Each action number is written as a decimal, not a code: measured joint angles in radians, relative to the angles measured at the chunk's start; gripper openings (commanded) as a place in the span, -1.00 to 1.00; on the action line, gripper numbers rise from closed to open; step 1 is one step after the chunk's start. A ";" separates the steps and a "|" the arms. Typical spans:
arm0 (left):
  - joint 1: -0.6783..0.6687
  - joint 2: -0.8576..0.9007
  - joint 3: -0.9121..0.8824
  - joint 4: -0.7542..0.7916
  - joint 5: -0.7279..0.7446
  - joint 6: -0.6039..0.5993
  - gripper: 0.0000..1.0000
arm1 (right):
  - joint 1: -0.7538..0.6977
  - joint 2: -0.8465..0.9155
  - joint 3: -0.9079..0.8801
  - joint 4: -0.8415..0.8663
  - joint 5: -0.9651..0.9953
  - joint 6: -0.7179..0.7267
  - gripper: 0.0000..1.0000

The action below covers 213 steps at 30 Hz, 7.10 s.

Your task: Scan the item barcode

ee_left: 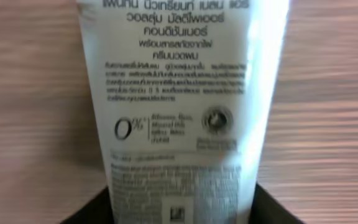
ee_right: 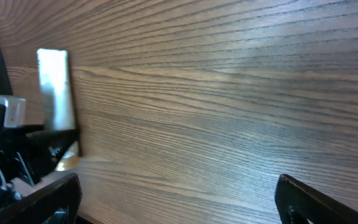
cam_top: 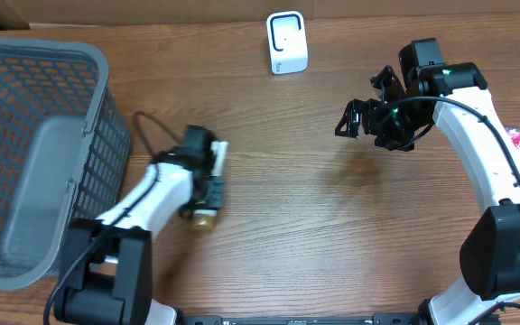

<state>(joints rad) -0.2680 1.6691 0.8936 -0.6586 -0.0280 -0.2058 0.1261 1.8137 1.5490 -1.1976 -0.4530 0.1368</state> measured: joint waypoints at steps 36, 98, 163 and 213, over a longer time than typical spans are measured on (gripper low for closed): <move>-0.137 -0.155 0.577 -0.344 -0.211 -0.053 0.99 | 0.213 0.033 0.000 0.059 0.117 0.389 0.86; 0.078 -0.201 0.583 -0.565 -0.274 -0.059 0.99 | 0.399 0.421 0.152 0.016 0.117 0.481 1.00; 0.098 0.014 0.247 -0.397 0.407 -0.073 -0.92 | 0.248 0.153 -0.589 1.036 -0.362 1.026 0.52; 0.114 0.218 -0.048 0.351 0.840 -0.339 -0.92 | 0.333 0.149 -0.596 1.170 -0.175 1.172 0.13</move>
<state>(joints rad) -0.1543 1.8874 0.8452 -0.3080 0.8124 -0.5449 0.4587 1.9625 0.9527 -0.0280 -0.6277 1.3083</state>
